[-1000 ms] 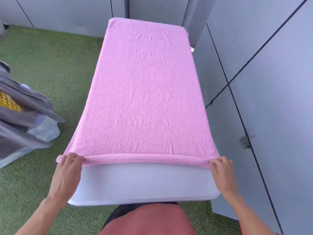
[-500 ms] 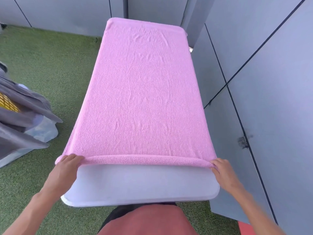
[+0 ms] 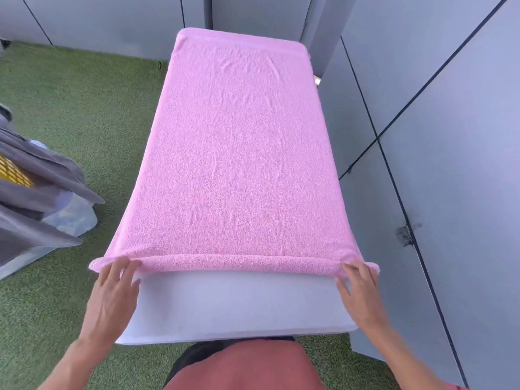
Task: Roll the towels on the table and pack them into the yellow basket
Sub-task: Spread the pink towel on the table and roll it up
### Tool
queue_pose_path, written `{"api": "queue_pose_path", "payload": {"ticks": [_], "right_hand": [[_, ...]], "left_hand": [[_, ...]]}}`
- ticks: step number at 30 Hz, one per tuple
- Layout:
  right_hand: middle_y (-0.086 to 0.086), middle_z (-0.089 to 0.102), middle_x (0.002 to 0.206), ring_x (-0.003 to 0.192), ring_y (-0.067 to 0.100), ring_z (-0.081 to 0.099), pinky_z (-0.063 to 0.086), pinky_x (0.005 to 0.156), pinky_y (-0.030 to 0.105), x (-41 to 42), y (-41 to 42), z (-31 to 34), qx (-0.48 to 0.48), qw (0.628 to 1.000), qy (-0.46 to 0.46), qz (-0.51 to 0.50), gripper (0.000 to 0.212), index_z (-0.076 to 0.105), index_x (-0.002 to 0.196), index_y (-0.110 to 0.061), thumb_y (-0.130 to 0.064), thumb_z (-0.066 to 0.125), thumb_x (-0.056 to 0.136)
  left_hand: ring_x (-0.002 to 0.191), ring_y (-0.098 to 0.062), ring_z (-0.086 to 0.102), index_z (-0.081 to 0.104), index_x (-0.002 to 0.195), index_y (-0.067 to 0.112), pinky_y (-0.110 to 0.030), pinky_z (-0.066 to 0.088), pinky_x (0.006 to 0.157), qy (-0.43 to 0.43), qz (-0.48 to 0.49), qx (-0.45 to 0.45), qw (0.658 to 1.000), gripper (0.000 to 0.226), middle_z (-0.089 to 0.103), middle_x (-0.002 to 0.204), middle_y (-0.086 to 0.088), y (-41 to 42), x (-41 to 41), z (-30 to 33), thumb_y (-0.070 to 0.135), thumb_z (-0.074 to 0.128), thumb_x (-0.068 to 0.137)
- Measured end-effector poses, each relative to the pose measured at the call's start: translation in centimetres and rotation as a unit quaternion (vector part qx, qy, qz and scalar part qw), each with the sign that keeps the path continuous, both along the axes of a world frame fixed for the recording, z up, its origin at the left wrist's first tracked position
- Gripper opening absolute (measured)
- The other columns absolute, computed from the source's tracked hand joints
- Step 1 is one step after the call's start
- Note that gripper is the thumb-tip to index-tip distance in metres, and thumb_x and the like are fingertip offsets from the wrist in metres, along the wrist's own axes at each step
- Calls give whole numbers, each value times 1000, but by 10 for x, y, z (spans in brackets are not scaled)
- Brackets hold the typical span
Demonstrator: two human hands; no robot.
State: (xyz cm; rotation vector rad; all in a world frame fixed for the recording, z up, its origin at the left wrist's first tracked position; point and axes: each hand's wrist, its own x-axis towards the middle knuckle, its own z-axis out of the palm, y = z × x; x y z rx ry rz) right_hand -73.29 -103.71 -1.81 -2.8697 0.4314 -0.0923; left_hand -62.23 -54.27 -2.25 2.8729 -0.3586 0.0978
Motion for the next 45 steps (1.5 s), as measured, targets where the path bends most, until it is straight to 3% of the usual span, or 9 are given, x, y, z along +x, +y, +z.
{"api": "queue_pose_path", "payload": {"ticks": [9, 14, 18, 22, 26, 29, 35, 41, 45], "right_hand": [[6, 61, 113, 110, 29, 50, 34, 97, 32, 32, -21, 7, 64, 994, 85, -3, 35, 63, 119, -9, 4, 59, 86], [3, 62, 115, 112, 19, 55, 37, 94, 26, 21, -39, 26, 171, 971, 166, 10, 31, 60, 122, -13, -6, 59, 92], [3, 64, 99, 91, 19, 63, 46, 77, 24, 40, -40, 41, 306, 939, 122, -99, 31, 59, 108, -16, -6, 72, 82], [6, 54, 96, 92, 24, 56, 41, 82, 24, 40, -22, 26, 177, 977, -6, -116, 17, 66, 88, -16, -1, 71, 81], [3, 57, 104, 102, 27, 48, 44, 92, 38, 16, 0, 14, -38, 999, -9, -35, 22, 70, 103, -14, -12, 72, 81], [8, 50, 116, 114, 29, 43, 44, 99, 42, 12, 8, 8, 1, 1000, 22, -16, 46, 60, 121, -6, -9, 75, 78], [12, 53, 112, 109, 26, 41, 39, 98, 38, 45, -3, 8, 51, 997, 47, -32, 35, 63, 114, 0, 13, 59, 81], [8, 58, 116, 113, 25, 49, 37, 98, 33, 35, -20, 26, 47, 990, 131, 30, 29, 61, 119, -3, 0, 56, 91], [-1, 62, 105, 104, 19, 60, 40, 86, 25, 39, -33, 37, 235, 956, 165, -60, 32, 62, 115, -18, -6, 65, 86]], "left_hand": [[97, -32, 56, 60, 111, 11, -47, 52, 56, 83, 32, -10, 996, 33, 58, 106, -5, 1, 35, 2, -7, 60, 83], [91, -20, 61, 66, 114, 24, -36, 48, 65, 204, 31, 19, 978, 31, 62, 104, 6, 21, 45, 4, 7, 48, 94], [96, -25, 60, 67, 104, 21, -40, 48, 79, 221, 67, -84, 969, 19, 62, 104, -1, 21, 64, 8, 10, 62, 89], [87, -31, 47, 70, 83, 16, -47, 42, 72, 69, 29, -25, 997, 16, 56, 96, -8, 12, 59, 7, 1, 69, 80], [83, -33, 49, 63, 102, 6, -48, 46, 66, -6, 1, -4, 1000, 35, 55, 99, -13, 2, 20, -4, -8, 74, 71], [95, -39, 49, 56, 118, 2, -50, 47, 77, -10, 3, 24, 1000, 50, 51, 113, -18, -3, 5, -10, -3, 73, 71], [100, -37, 53, 59, 110, 6, -51, 50, 79, 33, 14, -12, 999, 38, 57, 110, -11, -9, 40, -9, -12, 64, 77], [96, -28, 59, 66, 119, 9, -42, 50, 74, 120, -43, -13, 992, 37, 65, 104, -4, 20, 45, -3, -7, 57, 87], [100, -22, 62, 65, 121, 20, -36, 47, 85, 241, -5, -100, 965, 35, 69, 106, -1, 31, 58, 6, 4, 59, 91]]}}
